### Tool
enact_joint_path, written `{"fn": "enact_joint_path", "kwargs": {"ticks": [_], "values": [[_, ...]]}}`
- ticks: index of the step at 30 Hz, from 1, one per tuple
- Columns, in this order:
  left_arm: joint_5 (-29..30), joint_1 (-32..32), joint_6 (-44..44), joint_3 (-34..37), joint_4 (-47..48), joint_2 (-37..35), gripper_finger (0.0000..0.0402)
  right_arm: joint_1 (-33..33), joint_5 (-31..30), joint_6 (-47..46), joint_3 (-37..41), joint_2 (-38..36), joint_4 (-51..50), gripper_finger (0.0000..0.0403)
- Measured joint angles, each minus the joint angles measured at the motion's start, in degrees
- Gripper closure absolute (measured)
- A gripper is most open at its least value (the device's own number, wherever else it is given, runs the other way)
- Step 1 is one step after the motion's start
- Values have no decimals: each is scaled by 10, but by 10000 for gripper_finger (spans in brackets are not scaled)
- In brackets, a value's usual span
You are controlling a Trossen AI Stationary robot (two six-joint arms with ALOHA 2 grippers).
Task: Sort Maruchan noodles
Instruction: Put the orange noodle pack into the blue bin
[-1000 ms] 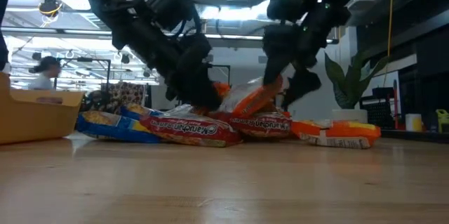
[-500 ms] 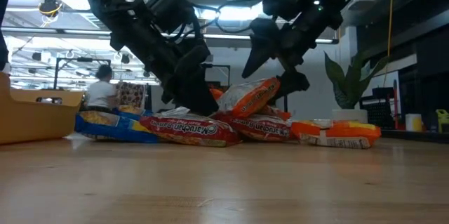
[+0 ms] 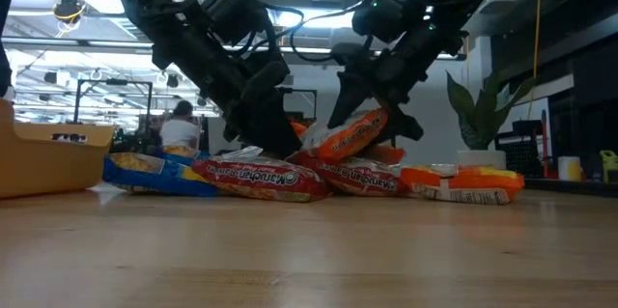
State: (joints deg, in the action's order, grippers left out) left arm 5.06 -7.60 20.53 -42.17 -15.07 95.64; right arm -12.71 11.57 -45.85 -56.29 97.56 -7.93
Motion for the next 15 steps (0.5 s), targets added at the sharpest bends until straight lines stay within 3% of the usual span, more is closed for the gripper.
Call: {"fn": "enact_joint_path", "kwargs": {"ticks": [7,15], "values": [[-28,0,37,0,-5,-5,247,0,15,-5,0,-16,16,309],[-72,0,97,0,35,-95,247,0,9,-19,0,-71,17,311]]}}
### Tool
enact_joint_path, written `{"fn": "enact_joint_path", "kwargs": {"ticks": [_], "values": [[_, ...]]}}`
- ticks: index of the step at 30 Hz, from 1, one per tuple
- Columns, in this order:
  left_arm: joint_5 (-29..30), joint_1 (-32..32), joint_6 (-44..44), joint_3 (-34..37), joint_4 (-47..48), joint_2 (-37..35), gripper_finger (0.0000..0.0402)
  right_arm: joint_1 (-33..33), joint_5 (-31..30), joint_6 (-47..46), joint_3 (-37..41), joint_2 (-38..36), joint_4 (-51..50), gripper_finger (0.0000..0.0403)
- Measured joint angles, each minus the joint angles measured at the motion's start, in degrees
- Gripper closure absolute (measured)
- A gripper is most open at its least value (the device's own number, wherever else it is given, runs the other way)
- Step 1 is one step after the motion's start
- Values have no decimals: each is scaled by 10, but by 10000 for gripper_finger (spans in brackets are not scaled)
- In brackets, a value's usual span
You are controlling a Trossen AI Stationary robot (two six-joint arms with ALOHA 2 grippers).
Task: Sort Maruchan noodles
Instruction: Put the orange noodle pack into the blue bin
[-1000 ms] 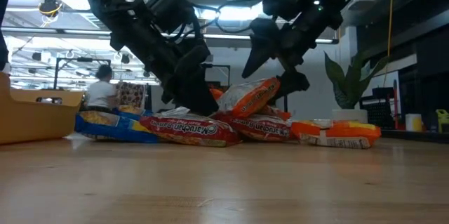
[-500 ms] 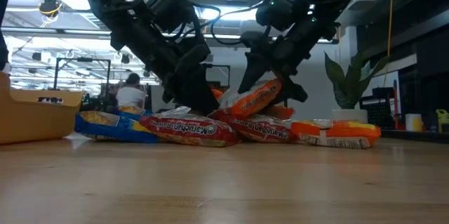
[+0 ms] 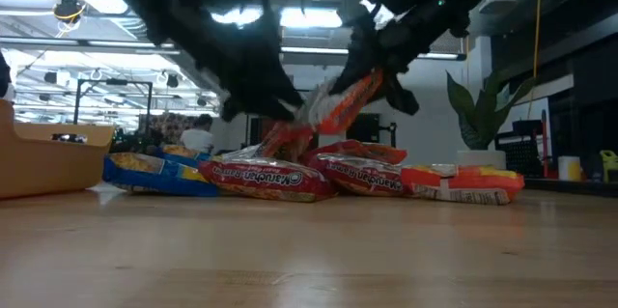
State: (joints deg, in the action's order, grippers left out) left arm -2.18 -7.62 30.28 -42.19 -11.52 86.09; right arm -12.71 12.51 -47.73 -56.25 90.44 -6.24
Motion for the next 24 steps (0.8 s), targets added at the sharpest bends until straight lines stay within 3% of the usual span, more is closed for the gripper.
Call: {"fn": "enact_joint_path", "kwargs": {"ticks": [6,11,16,24], "values": [[-61,0,22,0,70,-146,247,20,-12,-21,-1,-32,-3,299],[-49,0,37,0,92,-288,247,74,-33,-45,0,-33,29,295],[-1,0,38,-1,95,-405,247,138,-94,-74,0,-31,97,306],[-15,9,45,-1,92,-513,247,235,-221,-95,-1,-25,212,302]]}}
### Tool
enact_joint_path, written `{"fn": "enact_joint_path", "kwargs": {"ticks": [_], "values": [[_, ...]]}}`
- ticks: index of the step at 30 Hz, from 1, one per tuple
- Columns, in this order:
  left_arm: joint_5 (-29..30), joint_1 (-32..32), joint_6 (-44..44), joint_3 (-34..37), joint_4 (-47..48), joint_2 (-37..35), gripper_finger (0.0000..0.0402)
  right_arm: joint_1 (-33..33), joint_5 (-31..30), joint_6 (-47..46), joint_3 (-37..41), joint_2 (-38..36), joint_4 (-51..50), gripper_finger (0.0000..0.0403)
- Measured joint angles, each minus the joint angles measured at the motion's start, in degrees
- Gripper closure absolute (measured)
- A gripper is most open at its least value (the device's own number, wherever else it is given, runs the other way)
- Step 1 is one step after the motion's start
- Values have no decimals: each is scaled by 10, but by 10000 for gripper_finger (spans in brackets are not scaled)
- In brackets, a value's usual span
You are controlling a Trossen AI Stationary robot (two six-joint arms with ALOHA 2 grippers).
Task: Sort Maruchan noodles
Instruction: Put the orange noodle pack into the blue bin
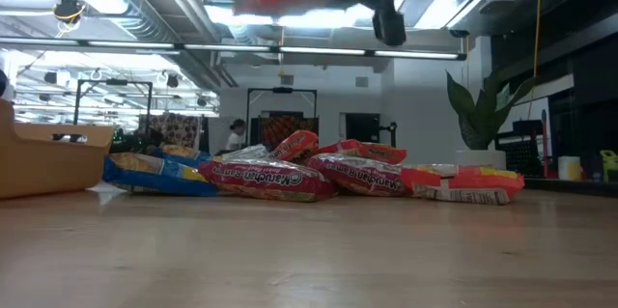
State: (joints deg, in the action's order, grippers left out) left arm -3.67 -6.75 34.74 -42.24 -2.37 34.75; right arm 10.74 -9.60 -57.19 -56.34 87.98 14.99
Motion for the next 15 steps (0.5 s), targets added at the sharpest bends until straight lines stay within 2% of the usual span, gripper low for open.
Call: {"fn": "enact_joint_path", "kwargs": {"ticks": [6,15], "values": [[-13,12,13,0,4,-34,247,47,-47,6,-35,39,37,300],[-14,13,46,0,3,-42,247,81,-41,65,-216,160,-9,300]]}}
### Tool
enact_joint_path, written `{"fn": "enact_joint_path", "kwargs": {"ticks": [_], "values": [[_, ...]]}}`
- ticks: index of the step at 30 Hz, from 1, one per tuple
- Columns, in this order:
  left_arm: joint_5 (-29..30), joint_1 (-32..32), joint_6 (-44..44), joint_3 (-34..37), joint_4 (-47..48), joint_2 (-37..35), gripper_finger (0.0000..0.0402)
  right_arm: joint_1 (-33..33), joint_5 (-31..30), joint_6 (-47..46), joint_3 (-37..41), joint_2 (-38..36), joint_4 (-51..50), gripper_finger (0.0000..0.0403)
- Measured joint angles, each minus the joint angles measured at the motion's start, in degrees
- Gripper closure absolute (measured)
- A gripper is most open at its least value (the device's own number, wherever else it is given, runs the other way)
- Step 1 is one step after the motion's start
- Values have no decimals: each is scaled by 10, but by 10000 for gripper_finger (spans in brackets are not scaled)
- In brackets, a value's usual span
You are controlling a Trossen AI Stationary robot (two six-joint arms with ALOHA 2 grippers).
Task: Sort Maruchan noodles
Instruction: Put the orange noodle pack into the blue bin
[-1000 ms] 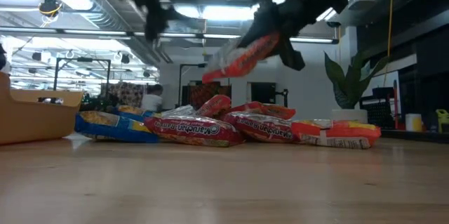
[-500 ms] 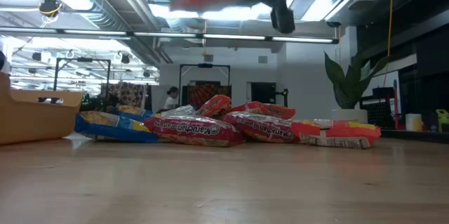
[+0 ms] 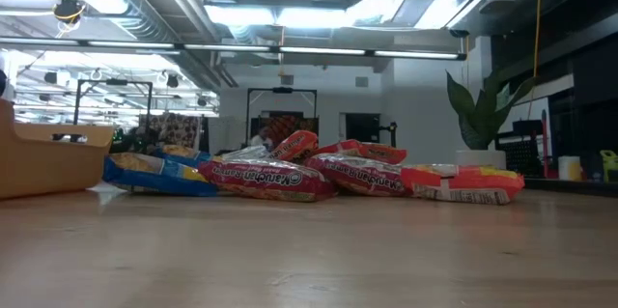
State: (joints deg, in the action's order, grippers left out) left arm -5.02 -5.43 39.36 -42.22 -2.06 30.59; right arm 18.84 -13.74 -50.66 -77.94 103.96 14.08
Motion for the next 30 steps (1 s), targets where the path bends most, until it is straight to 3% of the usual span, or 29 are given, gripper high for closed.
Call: {"fn": "enact_joint_path", "kwargs": {"ticks": [7,24,30], "values": [[0,0,15,0,-7,0,247,36,-10,33,-98,66,-22,299],[-1,0,38,0,-5,1,247,84,-11,54,-182,191,-11,299],[-2,0,38,0,-1,0,247,85,25,98,-284,276,-23,299]]}}
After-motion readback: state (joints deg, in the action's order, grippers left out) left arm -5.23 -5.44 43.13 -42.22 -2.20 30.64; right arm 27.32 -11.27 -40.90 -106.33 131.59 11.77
